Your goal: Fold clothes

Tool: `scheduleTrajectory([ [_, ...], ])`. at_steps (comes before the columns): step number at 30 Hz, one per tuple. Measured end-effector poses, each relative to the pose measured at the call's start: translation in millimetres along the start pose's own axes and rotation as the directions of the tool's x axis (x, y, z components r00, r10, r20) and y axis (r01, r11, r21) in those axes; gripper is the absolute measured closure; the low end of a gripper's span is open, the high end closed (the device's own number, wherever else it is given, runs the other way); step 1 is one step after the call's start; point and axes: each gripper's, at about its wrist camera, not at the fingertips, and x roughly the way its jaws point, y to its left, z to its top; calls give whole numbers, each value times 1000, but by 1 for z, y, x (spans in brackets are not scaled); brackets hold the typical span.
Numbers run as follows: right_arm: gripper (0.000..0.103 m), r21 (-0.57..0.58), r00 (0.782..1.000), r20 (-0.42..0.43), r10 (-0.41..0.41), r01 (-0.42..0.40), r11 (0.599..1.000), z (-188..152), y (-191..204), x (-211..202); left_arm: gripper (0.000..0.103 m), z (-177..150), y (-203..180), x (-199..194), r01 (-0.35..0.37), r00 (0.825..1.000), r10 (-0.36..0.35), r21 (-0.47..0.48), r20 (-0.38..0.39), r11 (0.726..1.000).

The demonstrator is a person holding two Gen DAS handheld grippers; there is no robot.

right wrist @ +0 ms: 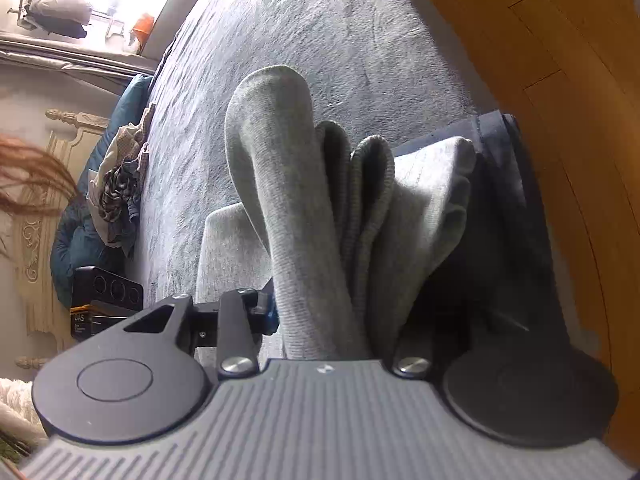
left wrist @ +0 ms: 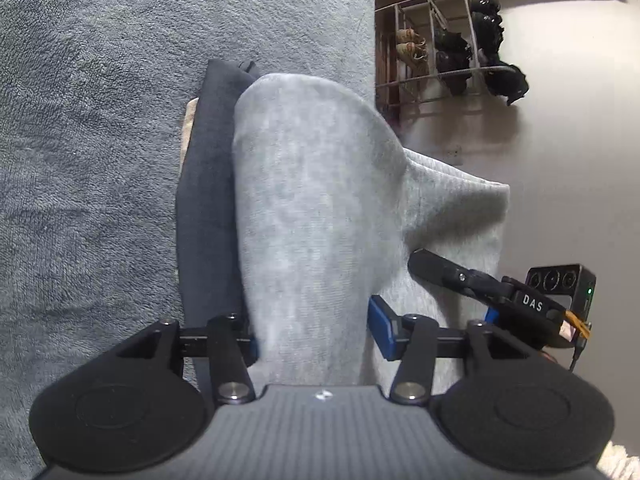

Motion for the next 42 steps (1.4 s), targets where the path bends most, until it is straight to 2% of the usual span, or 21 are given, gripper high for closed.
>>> scheduleTrajectory([
  [2,48,-11,999,-7,-41,41,999,0,-6,7,50,-3,-5,-1,-28,1000,28,43,-2,999],
  [5,45,-36,997,-35,-62,61,998,8,-9,13,41,-10,-15,-12,-87,996,87,100,2,991],
  [7,42,-40,996,-45,-71,70,997,14,-7,8,41,-17,-18,-24,-116,993,117,123,-4,986],
  [9,34,-46,993,-34,-109,107,993,18,-4,-3,41,-23,-23,-38,-145,989,147,142,-5,979],
  [12,32,-54,986,-18,-165,164,985,24,2,-20,42,-32,-39,-63,-210,978,206,208,44,955],
  [14,32,-60,974,14,-226,226,972,27,7,-36,43,-36,-59,-82,-270,962,246,272,120,924],
  [17,36,-113,933,116,-340,352,929,15,29,-67,43,-40,-98,-88,-313,948,255,420,189,852],
  [18,44,-152,924,154,-350,372,916,4,41,-76,46,-43,-109,-82,-297,955,242,482,173,824],
  [19,47,-196,917,185,-354,387,901,-7,54,-83,46,-46,-120,-76,-280,960,233,541,155,793],
  [21,56,-314,919,198,-341,389,866,-35,79,-87,46,-58,-132,-54,-260,961,255,648,103,716],
  [22,59,-372,920,179,-350,392,841,-49,88,-83,47,-69,-132,-41,-263,954,287,689,83,675],
  [25,69,-500,902,87,-423,407,764,-86,94,-57,49,-92,-118,-1,-304,909,412,770,58,561],
  [28,71,-546,850,57,-524,466,696,-112,70,-22,47,-110,-115,15,-337,882,460,823,106,457],
  [30,71,-569,845,55,-532,465,679,-117,64,-13,42,-115,-119,17,-354,873,471,830,128,430],
  [32,71,-591,841,58,-538,464,661,-117,70,-18,42,-114,-117,14,-370,870,475,811,131,454],
  [34,72,-587,850,90,-519,466,662,-110,86,-40,42,-112,-115,12,-379,873,470,785,128,490],
  [35,72,-575,859,109,-500,465,674,-105,93,-51,42,-111,-114,11,-384,874,468,775,130,502],
  [36,72,-538,878,136,-459,454,710,-97,97,-62,42,-110,-113,11,-388,875,466,766,132,512],
  [38,72,-489,902,195,-385,429,759,-78,105,-73,42,-111,-113,11,-398,874,464,761,143,513],
  [40,72,-466,898,266,-350,437,770,-55,105,-65,41,-114,-112,9,-406,874,460,756,156,514],
  [42,75,-377,889,307,-341,443,814,-29,91,-43,41,-116,-112,8,-414,874,456,752,170,513],
])
